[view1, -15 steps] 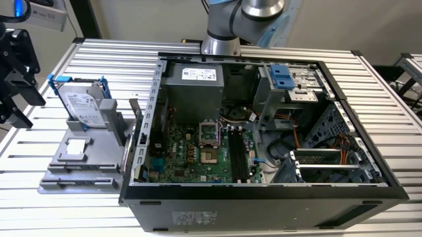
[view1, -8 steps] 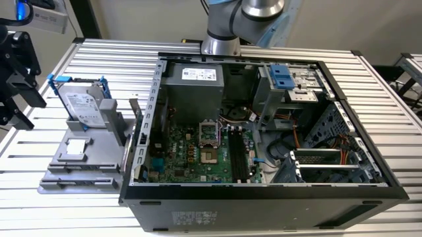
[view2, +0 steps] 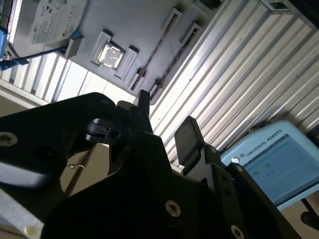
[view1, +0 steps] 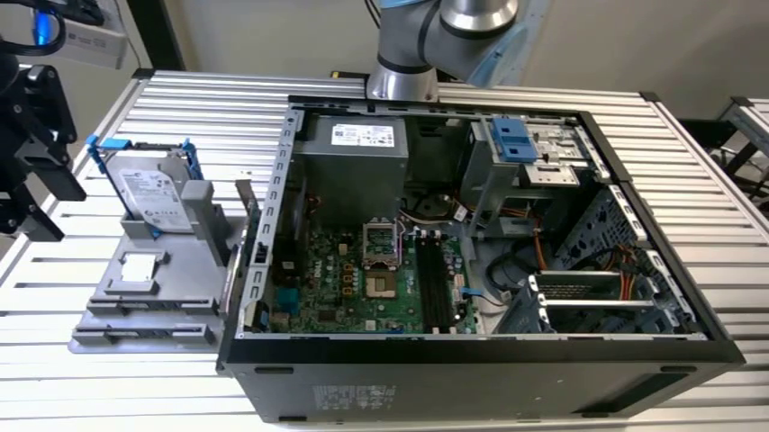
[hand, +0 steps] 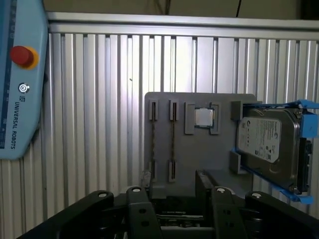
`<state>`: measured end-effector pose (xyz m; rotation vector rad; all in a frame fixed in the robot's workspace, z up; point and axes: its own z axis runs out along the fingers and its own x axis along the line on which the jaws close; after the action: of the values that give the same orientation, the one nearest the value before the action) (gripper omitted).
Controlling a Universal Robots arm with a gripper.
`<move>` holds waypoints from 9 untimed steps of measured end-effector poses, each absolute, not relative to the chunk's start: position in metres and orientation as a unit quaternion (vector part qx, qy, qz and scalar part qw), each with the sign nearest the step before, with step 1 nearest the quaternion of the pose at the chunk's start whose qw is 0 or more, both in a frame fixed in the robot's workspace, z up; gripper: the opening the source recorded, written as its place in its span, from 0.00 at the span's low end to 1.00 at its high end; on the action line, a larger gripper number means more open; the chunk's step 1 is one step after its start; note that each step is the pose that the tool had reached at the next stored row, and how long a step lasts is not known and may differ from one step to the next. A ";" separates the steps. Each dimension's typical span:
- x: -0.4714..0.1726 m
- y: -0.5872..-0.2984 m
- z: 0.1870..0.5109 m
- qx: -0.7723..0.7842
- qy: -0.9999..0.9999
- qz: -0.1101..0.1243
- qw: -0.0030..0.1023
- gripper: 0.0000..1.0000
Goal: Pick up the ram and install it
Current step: 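Pick up the ram and move it above insertion slot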
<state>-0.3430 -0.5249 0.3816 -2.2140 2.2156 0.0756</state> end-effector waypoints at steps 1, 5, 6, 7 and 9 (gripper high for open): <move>-0.343 -0.525 0.380 -0.707 0.707 0.023 0.003 1.00; -0.343 -0.525 0.375 -0.707 0.707 0.018 -0.002 1.00; -0.343 -0.525 0.374 -0.707 0.707 0.017 -0.003 1.00; -0.343 -0.525 0.373 -0.707 0.707 0.015 -0.004 1.00; -0.343 -0.525 0.371 -0.707 0.707 0.014 -0.006 1.00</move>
<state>-0.3430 -0.5248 0.3714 -2.2285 2.2312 0.0437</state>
